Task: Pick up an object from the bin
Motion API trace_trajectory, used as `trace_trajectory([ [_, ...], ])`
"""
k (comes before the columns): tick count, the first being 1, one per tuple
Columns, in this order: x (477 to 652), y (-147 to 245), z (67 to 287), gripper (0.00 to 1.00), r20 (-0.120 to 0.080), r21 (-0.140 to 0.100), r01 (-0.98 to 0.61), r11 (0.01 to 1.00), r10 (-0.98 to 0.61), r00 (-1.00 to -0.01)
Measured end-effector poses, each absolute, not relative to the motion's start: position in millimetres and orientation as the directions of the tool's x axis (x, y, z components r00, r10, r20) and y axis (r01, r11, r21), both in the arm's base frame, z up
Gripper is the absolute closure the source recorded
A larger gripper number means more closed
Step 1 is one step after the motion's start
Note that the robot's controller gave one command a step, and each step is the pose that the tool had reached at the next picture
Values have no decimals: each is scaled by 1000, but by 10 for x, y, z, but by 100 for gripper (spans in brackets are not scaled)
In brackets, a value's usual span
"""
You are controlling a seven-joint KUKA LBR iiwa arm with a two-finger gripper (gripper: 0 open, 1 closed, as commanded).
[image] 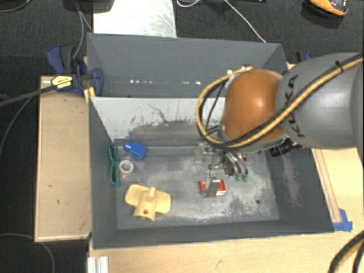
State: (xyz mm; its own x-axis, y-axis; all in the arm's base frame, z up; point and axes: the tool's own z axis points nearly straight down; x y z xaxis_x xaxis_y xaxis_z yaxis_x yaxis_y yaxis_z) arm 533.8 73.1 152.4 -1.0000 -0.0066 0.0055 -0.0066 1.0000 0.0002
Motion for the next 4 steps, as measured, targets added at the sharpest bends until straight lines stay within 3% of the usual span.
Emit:
trace_trajectory([
  [1, 5356, 727, 1570, 0, -3, 1, -3, 1000, -3, -1000],
  [2, 5370, 266, 865, 0, 10, -2, -53, 999, -53, -999],
  [3, 5424, 115, 1024, 0, -8, 0, -55, 998, -55, -998],
  [4, 5403, -87, 709, 100, 8, -1, -28, 1000, -28, -1000],
])
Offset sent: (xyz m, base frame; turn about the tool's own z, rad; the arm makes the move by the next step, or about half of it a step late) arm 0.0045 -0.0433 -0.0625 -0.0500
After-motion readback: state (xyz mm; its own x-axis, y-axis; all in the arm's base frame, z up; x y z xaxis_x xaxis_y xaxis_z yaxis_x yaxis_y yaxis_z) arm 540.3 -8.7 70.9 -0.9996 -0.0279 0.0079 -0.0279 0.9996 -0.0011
